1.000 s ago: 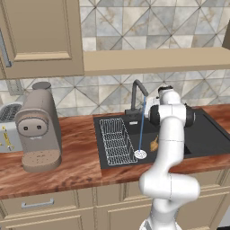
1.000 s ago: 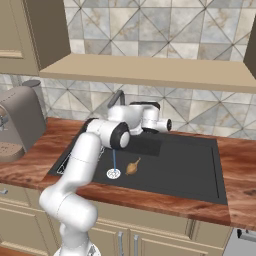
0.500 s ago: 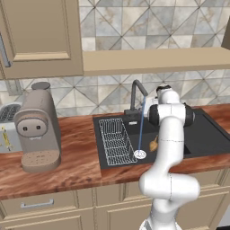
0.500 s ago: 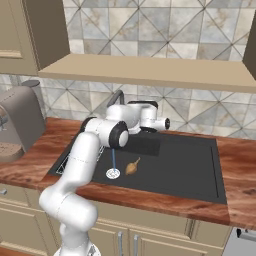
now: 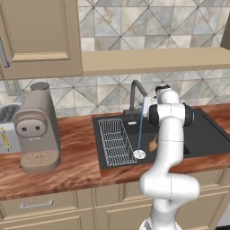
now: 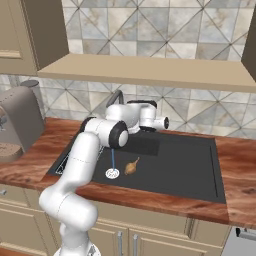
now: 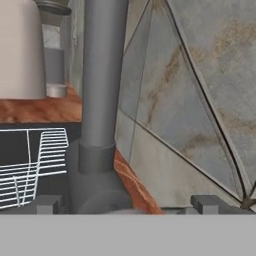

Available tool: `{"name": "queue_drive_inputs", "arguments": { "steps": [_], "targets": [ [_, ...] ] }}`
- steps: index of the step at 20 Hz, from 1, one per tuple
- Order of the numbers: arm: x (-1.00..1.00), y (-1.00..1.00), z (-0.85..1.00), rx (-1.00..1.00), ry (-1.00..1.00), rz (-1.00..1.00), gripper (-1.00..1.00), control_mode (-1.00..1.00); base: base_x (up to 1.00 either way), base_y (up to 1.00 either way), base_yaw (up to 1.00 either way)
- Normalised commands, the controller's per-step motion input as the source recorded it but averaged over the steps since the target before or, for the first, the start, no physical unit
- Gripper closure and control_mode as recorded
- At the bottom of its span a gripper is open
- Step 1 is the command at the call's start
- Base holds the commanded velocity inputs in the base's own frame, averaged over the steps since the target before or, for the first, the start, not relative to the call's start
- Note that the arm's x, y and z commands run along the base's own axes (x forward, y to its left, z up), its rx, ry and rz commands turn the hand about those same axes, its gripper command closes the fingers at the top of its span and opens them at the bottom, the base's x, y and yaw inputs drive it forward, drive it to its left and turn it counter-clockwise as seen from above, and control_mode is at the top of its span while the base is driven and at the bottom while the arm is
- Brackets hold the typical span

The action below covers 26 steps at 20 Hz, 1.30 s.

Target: Turn on the sink faucet. Then move the onion from the counter to the sink. Turn off the sink. Move the vegetable from the sink to the pot next to the stove. Finally move the pot to the front center burner.

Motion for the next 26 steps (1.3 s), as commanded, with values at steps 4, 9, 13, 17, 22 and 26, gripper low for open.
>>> {"name": "queue_drive_inputs", "arguments": {
  "steps": [4, 9, 13, 17, 22, 26],
  "targets": [
    [0.0, 0.65, 0.0, 0.0, 0.0, 0.05, -1.0, -1.0, 0.0, 0.0, 0.0],
    [0.0, 0.61, 0.0, 0.0, 0.0, 0.04, -1.0, -1.0, 0.0, 0.0, 0.0],
    [0.0, 0.13, -0.03, 0.0, 0.02, 0.03, -1.0, -1.0, 0.0, 0.0, 0.0],
    [-0.02, -0.08, 0.0, 0.0, 0.0, 0.01, -1.0, -1.0, 0.0, 0.0, 0.0],
    [-0.04, -0.29, 0.0, 0.0, -0.04, 0.0, -1.0, -1.0, 0.0, 0.0, 0.0],
    [-0.14, -0.33, 0.0, 0.0, -0.05, 0.0, -1.0, -1.0, 0.0, 0.0, 0.0]
  ]
}}
